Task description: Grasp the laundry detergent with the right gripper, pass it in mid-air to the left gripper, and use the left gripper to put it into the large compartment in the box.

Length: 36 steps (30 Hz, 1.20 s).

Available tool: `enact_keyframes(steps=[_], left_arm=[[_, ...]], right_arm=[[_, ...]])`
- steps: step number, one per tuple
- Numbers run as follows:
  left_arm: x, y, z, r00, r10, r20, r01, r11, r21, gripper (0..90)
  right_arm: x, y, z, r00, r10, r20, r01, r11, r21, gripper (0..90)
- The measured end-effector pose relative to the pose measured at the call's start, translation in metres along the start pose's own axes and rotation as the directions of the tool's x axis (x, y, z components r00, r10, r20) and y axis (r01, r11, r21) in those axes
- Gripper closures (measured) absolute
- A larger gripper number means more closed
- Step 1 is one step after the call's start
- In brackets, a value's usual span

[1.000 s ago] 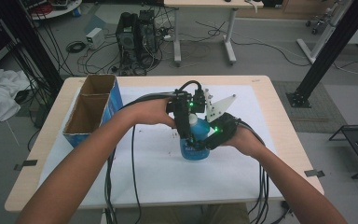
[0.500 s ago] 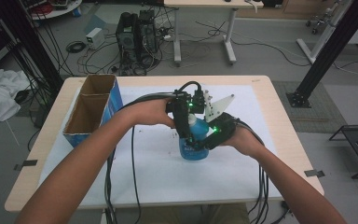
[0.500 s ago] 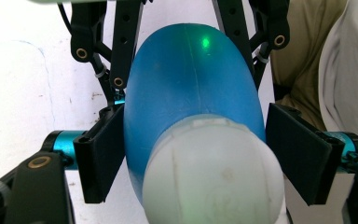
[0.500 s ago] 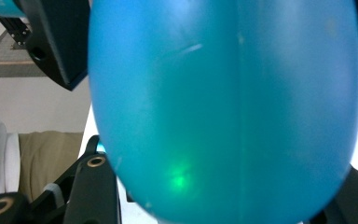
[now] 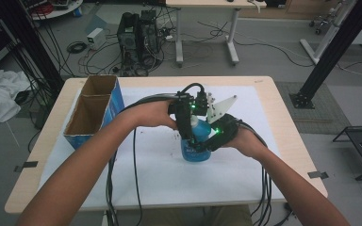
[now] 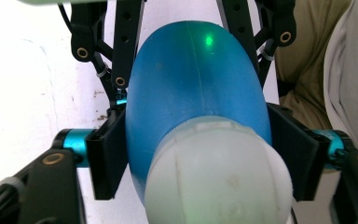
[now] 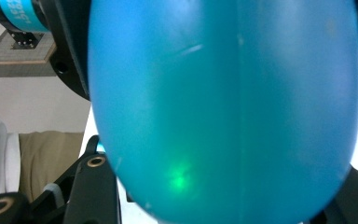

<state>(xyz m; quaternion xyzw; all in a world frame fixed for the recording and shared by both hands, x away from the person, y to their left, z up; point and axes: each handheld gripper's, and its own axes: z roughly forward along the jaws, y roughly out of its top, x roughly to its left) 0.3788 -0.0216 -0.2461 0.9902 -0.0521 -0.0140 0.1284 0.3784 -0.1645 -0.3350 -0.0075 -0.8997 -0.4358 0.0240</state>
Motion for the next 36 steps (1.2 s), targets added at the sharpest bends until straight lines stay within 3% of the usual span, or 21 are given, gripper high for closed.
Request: enact_keyframes(steps=[4,5,7,14,15,25,26,27,28,36], left_arm=[[-0.0001,0.0001,0.0008,0.9999,-0.001,-0.012,0.001,1.0,0.002,32.6],[0.0003,0.0004,0.0007,0.9998,-0.001,-0.021,0.001,1.0,0.009,32.6],[0.0005,0.0005,0.0011,0.9989,-0.008,-0.046,0.009,0.9998,0.016,32.6],[-0.0008,0.0019,0.0014,0.9991,-0.009,-0.041,0.009,0.9998,0.016,36.9],[-0.001,0.0019,0.0021,0.9995,-0.008,-0.029,0.008,0.9999,0.013,36.9],[-0.0029,0.0055,0.002,0.999,0.008,-0.044,-0.006,0.9982,0.059,37.3],[-0.0035,0.0054,0.0021,0.9989,0.006,-0.046,-0.004,0.9985,0.054,37.4],[-0.0042,0.0052,0.0024,0.9986,0.002,-0.052,0.001,0.9988,0.049,37.4],[-0.0045,0.0049,0.0025,0.9984,0.005,-0.057,-0.003,0.999,0.045,37.5],[-0.0046,0.006,0.0018,0.9987,0.005,-0.05,-0.003,0.9983,0.058,37.6]], right_arm=[[-0.0009,-0.0001,0.0003,0.9999,-0.011,0.002,0.011,1.0,0.0,44.1],[0.0012,0.0003,0.0005,0.9999,0.015,-0.007,-0.015,1.0,-0.005,44.1],[0.0011,0.0003,0.0008,0.9999,0.015,-0.006,-0.015,1.0,-0.004,44.1],[-0.0008,-0.0005,0.0003,0.9999,-0.012,0.0,0.012,1.0,0.002,44.2],[0.0043,0.0009,0.0013,0.9983,0.057,-0.008,-0.058,0.998,-0.014,44.2],[0.0054,0.0012,0.0042,0.9984,0.055,-0.013,-0.056,0.998,-0.024,44.3],[0.0053,0.001,0.0043,0.9985,0.053,-0.012,-0.053,0.998,-0.025,44.4],[0.0017,0.0,0.0044,0.9997,0.007,0.025,-0.007,1.0,-0.014,44.4],[0.0027,0.0002,0.0041,0.9998,0.017,0.009,-0.016,1.0,-0.018,44.4],[0.0029,0.0003,0.0041,0.9999,0.012,0.011,-0.011,1.0,-0.022,44.4]])
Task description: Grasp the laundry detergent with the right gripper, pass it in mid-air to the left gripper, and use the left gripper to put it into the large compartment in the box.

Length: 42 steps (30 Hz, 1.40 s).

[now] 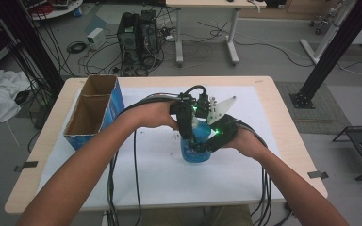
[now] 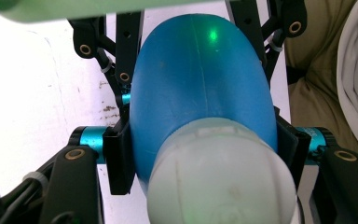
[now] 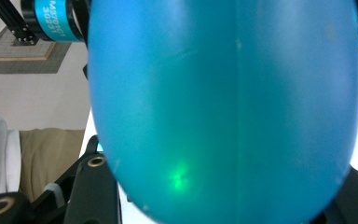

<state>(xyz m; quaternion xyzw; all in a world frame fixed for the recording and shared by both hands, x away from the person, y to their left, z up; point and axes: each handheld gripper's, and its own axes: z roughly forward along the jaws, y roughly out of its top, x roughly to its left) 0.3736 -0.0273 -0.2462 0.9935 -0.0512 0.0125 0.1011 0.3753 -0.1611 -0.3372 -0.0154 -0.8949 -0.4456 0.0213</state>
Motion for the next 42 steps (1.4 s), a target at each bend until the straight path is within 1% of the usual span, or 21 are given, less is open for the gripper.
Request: enact_keyframes(steps=[9,12,14,15,18,20,21,22,24,26,28,29,30,31,32,34,37,38,39,40,42], left_arm=[[-0.002,0.001,-0.002,0.9999,-0.016,0.001,0.016,0.9999,-0.006,37.8],[-0.002,0.003,-0.003,0.9999,-0.015,0.007,0.015,0.9998,0.011,37.9],[-0.003,0.005,-0.004,0.9998,-0.015,0.013,0.015,0.9998,0.015,37.9],[-0.003,0.006,-0.005,0.9999,-0.009,0.012,0.009,0.9996,0.025,37.9],[-0.004,0.006,-0.005,0.9993,-0.019,0.032,0.018,0.9992,0.036,37.9],[-0.004,0.005,-0.007,0.9991,-0.027,0.031,0.026,0.9988,0.042,37.8],[-0.004,0.005,-0.008,0.9991,-0.032,0.029,0.03,0.9984,0.047,37.9],[-0.003,0.004,-0.009,0.9989,-0.036,0.028,0.035,0.9981,0.051,37.9],[-0.003,0.003,-0.012,0.9984,-0.045,0.032,0.043,0.9972,0.061,37.8],[-0.002,0.002,-0.014,0.9981,-0.053,0.031,0.051,0.9963,0.07,37.9],[-0.002,0.001,-0.016,0.9978,-0.06,0.029,0.057,0.9948,0.084,37.8],[-0.001,0.001,-0.016,0.9976,-0.063,0.029,0.06,0.994,0.092,37.8],[-0.002,0.0,-0.017,0.9959,-0.084,0.033,0.08,0.9923,0.094,37.8],[-0.001,0.0,-0.018,0.9974,-0.068,0.026,0.065,0.9928,0.101,37.8],[-0.001,-0.001,-0.018,0.997,-0.073,0.023,0.071,0.9919,0.106,37.8],[-0.001,-0.003,-0.019,0.9964,-0.082,0.024,0.078,0.9908,0.11,37.8],[-0.001,-0.006,-0.024,0.9953,-0.096,0.013,0.094,0.9888,0.116,37.8],[0.0,-0.008,-0.025,0.9954,-0.095,0.003,0.094,0.9897,0.108,37.8],[0.0,-0.009,-0.027,0.9946,-0.103,-0.001,0.103,0.9881,0.115,37.8],[0.001,-0.01,-0.029,0.9939,-0.111,-0.002,0.11,0.9876,0.112,37.8],[0.003,-0.013,-0.033,0.9914,-0.13,-0.009,0.131,0.9858,0.105,37.8]], right_arm=[[0.001,0.001,0.0,1.0,-0.003,-0.008,0.003,1.0,-0.007,43.8],[0.003,0.002,0.0,0.9999,-0.014,-0.002,0.014,1.0,-0.007,43.2],[0.003,0.002,-0.001,0.9997,-0.024,-0.009,0.024,1.0,-0.011,40.8],[0.003,0.001,-0.001,0.9996,-0.026,-0.011,0.026,1.0,-0.018,36.3],[0.002,0.001,-0.006,0.9999,0.002,-0.017,-0.002,1.0,-0.025,22.6],[0.003,-0.002,-0.01,0.9995,0.01,-0.03,-0.011,1.0,-0.016,22.5],[0.004,-0.003,-0.012,0.9986,0.037,-0.039,-0.037,0.999,-0.004,21.6],[0.001,-0.004,-0.013,0.9997,-0.006,-0.023,0.005,0.999,-0.039,21.5],[0.002,-0.006,-0.018,0.9992,0.019,-0.036,-0.021,0.999,-0.036,21.5],[0.002,-0.008,-0.021,0.9993,0.025,-0.03,-0.025,0.999,-0.026,21.5],[0.004,-0.011,-0.023,0.9986,0.047,-0.024,-0.047,0.999,0.01,21.5],[0.001,-0.012,-0.022,0.9996,0.008,-0.025,-0.008,1.0,-0.009,21.5],[0.0,-0.013,-0.022,0.9996,-0.004,-0.026,0.003,1.0,-0.014,21.5],[0.001,-0.014,-0.024,0.9996,0.009,-0.028,-0.01,1.0,-0.014,21.5],[-0.002,-0.015,-0.026,0.9997,-0.021,-0.016,0.021,1.0,-0.008,21.5],[0.001,-0.018,-0.033,0.9994,0.034,-0.001,-0.034,0.999,0.025,21.5],[-0.001,-0.021,-0.04,0.9986,0.053,0.007,-0.053,0.998,0.02,21.5],[-0.002,-0.023,-0.042,0.9989,0.045,0.012,-0.046,0.999,0.015,21.5],[-0.002,-0.024,-0.044,0.9981,0.058,0.018,-0.059,0.998,0.01,21.5],[-0.001,-0.025,-0.047,0.9971,0.075,0.015,-0.076,0.997,0.031,21.5],[0.0,-0.025,-0.05,0.9955,0.092,0.023,-0.093,0.996,0.012,21.5]])
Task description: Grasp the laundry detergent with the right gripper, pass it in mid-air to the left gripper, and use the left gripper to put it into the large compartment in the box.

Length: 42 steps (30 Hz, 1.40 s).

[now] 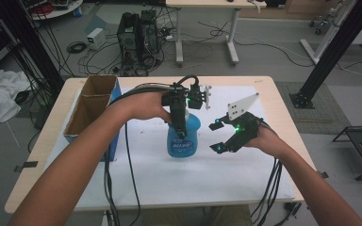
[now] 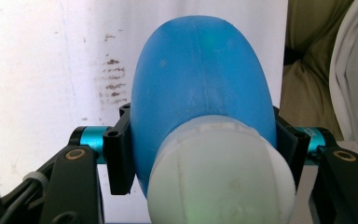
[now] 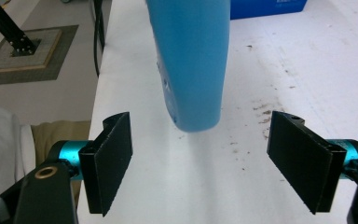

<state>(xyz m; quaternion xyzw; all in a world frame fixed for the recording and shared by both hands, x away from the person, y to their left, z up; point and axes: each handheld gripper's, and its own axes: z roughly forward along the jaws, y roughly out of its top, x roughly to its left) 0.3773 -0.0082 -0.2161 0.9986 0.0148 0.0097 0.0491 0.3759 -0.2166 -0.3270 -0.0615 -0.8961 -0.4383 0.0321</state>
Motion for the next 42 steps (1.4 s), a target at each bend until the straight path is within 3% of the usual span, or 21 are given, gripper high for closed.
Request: enact_keyframes(steps=[6,9,12,13,15,18,19,21,27,29,30,33,36,37,38,39,40,41,42], left_arm=[[0.007,-0.011,-0.012,0.9977,-0.065,-0.02,0.065,0.9978,-0.008,37.7],[0.01,-0.017,-0.016,0.9945,-0.099,-0.033,0.099,0.9949,-0.02,37.7],[0.014,-0.024,-0.019,0.9906,-0.13,-0.044,0.128,0.9913,-0.027,37.7],[0.015,-0.026,-0.02,0.9891,-0.14,-0.045,0.139,0.9898,-0.032,37.7],[0.017,-0.03,-0.021,0.9869,-0.153,-0.05,0.152,0.988,-0.029,37.7],[0.02,-0.035,-0.023,0.9828,-0.177,-0.052,0.176,0.9838,-0.034,37.7],[0.021,-0.036,-0.023,0.981,-0.186,-0.055,0.184,0.9823,-0.036,37.7],[0.022,-0.039,-0.025,0.9767,-0.206,-0.059,0.204,0.9782,-0.036,37.7],[0.027,-0.049,-0.032,0.961,-0.266,-0.076,0.263,0.9637,-0.043,37.7],[0.028,-0.052,-0.036,0.9519,-0.296,-0.079,0.293,0.9548,-0.05,37.7],[0.029,-0.054,-0.039,0.9469,-0.31,-0.086,0.306,0.9505,-0.051,37.7],[0.031,-0.06,-0.045,0.9256,-0.367,-0.093,0.362,0.93,-0.063,37.7],[0.033,-0.068,-0.052,0.8969,-0.428,-0.113,0.422,0.9039,-0.068,37.7],[0.032,-0.07,-0.053,0.8807,-0.459,-0.117,0.451,0.888,-0.089,37.7],[0.034,-0.073,-0.057,0.8783,-0.462,-0.125,0.456,0.8871,-0.068,37.7],[0.034,-0.075,-0.059,0.8658,-0.485,-0.125,0.479,0.8747,-0.077,37.7],[0.035,-0.078,-0.063,0.8621,-0.491,-0.127,0.486,0.8714,-0.068,37.7],[0.034,-0.08,-0.065,0.8432,-0.524,-0.121,0.517,0.8518,-0.087,37.7],[0.034,-0.082,-0.068,0.8354,-0.537,-0.117,0.53,0.8434,-0.088,37.7]], right_arm=[[-0.002,-0.001,-0.009,0.9976,0.053,0.044,-0.054,0.998,0.021,21.5],[-0.004,-0.001,-0.012,0.9964,0.044,0.072,-0.046,0.999,0.025,21.5],[-0.005,-0.002,-0.015,0.9932,0.069,0.094,-0.072,0.997,0.028,21.5],[-0.007,-0.002,-0.015,0.9936,0.053,0.1,-0.056,0.998,0.027,21.5],[-0.006,-0.002,-0.016,0.9891,0.088,0.118,-0.094,0.995,0.043,21.5],[-0.01,-0.002,-0.019,0.9895,0.065,0.129,-0.071,0.996,0.048,21.4],[-0.01,-0.001,-0.02,0.9872,0.083,0.136,-0.093,0.994,0.063,21.4],[-0.011,-0.001,-0.02,0.9855,0.096,0.14,-0.112,0.988,0.108,1.7],[-0.012,-0.002,-0.027,0.9863,0.091,0.138,-0.112,0.982,0.154,1.9],[-0.013,-0.003,-0.031,0.9866,0.083,0.141,-0.105,0.982,0.159,1.9],[-0.01,-0.003,-0.034,0.983,0.12,0.139,-0.144,0.974,0.173,1.9],[-0.012,-0.004,-0.041,0.9827,0.098,0.157,-0.131,0.968,0.212,1.9],[-0.014,-0.008,-0.047,0.9834,0.085,0.16,-0.125,0.957,0.261,1.9],[-0.014,-0.009,-0.049,0.9823,0.075,0.172,-0.121,0.952,0.281,1.9],[-0.014,-0.011,-0.051,0.9832,0.066,0.17,-0.115,0.948,0.298,1.9],[-0.013,-0.012,-0.053,0.9835,0.061,0.17,-0.112,0.945,0.309,1.9],[-0.012,-0.014,-0.056,0.9845,0.045,0.169,-0.097,0.944,0.317,1.9],[-0.012,-0.016,-0.059,0.9846,0.039,0.171,-0.093,0.943,0.318,1.9],[-0.012,-0.017,-0.062,0.9836,0.042,0.176,-0.097,0.942,0.321,1.9]])
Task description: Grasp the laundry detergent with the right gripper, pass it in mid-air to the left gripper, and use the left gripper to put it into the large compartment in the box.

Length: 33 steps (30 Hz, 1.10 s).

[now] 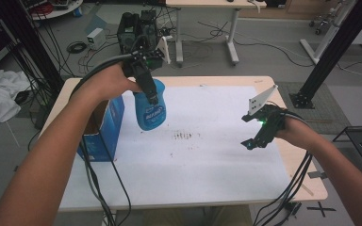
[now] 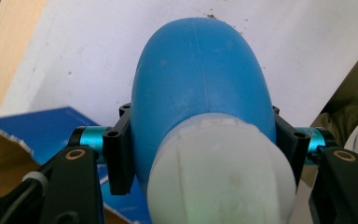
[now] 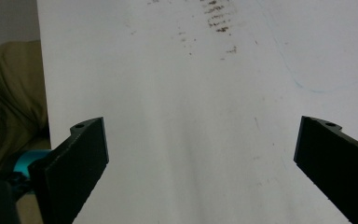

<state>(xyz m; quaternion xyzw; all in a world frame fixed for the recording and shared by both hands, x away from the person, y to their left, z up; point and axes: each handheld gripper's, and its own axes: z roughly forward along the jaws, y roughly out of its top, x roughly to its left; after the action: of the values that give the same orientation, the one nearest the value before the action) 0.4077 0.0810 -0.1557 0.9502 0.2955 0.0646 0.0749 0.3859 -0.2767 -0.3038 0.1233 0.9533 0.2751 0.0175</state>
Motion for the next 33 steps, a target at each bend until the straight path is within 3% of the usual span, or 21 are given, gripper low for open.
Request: enact_keyframes(steps=[4,10,16,18,21,33], left_arm=[[0.006,-0.006,-0.013,0.9998,-0.011,-0.014,0.011,0.9999,0.002,37.7],[0.02,-0.021,-0.03,0.9989,-0.028,0.038,0.029,0.9991,-0.032,37.8],[0.035,-0.037,-0.047,0.9995,-0.011,0.03,0.013,0.9986,-0.052,37.8],[0.041,-0.043,-0.052,0.999,-0.005,0.045,0.007,0.9986,-0.053,37.7],[0.05,-0.053,-0.059,0.9989,0.002,0.046,-0.001,0.9996,-0.029,37.8],[0.086,-0.097,-0.082,0.9956,-0.09,0.025,0.09,0.9959,-0.007,37.8]], right_arm=[[-0.002,-0.005,-0.006,0.9998,0.013,0.016,-0.013,1.0,-0.011,1.9],[0.0,-0.006,-0.009,0.9999,0.009,0.011,-0.008,1.0,-0.026,1.9],[-0.001,-0.006,-0.011,0.9998,0.009,0.018,-0.008,0.999,-0.034,1.9],[-0.001,-0.006,-0.011,0.9997,0.0,0.026,0.0,0.999,-0.032,1.9],[-0.001,-0.006,-0.014,0.9996,0.01,0.027,-0.01,1.0,-0.019,1.9],[-0.005,-0.003,-0.023,0.9987,0.02,0.048,-0.02,1.0,-0.001,1.9]])
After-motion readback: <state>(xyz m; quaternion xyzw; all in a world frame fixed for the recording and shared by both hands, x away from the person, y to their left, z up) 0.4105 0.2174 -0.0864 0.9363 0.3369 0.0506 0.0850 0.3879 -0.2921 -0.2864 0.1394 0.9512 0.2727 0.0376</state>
